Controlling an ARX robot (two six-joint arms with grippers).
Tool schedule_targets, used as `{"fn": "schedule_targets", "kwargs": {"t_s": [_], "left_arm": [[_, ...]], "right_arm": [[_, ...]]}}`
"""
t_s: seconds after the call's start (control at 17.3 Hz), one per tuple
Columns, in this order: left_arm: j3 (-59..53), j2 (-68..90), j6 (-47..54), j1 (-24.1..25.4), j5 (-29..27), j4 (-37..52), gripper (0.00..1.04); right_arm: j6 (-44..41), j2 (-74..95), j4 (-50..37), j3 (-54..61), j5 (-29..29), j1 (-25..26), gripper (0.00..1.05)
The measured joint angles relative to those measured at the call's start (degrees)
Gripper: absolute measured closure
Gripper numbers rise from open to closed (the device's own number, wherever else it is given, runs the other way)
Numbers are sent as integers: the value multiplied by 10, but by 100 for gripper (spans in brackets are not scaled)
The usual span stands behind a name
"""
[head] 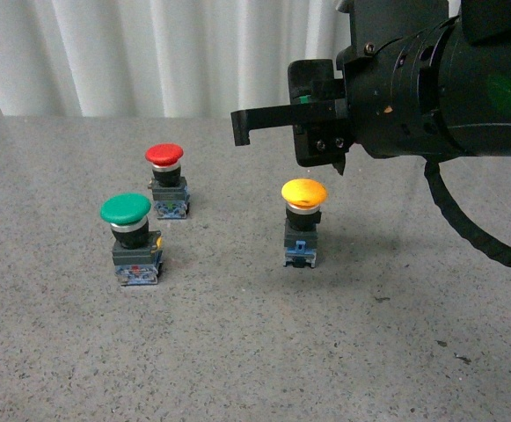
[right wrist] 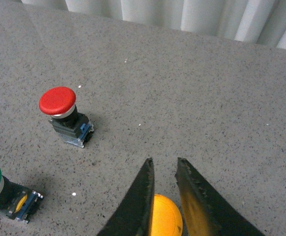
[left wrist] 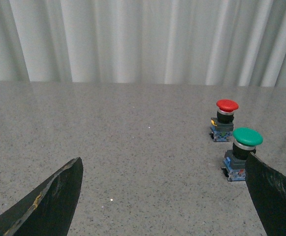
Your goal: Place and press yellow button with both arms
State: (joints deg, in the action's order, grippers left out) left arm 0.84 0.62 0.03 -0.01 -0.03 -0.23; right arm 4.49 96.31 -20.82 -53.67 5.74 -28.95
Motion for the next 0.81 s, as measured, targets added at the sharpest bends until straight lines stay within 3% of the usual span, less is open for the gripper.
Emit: {"fn": "schedule_targets", "kwargs": {"t_s": [0.12,0.81], "left_arm": [[0,0,0,0,0,0,7],[0,0,0,0,0,0,7]], "right_arm": [[2,6,8,0,-2,-3,103],[1,57,52,-17,-1,-18,103]]}}
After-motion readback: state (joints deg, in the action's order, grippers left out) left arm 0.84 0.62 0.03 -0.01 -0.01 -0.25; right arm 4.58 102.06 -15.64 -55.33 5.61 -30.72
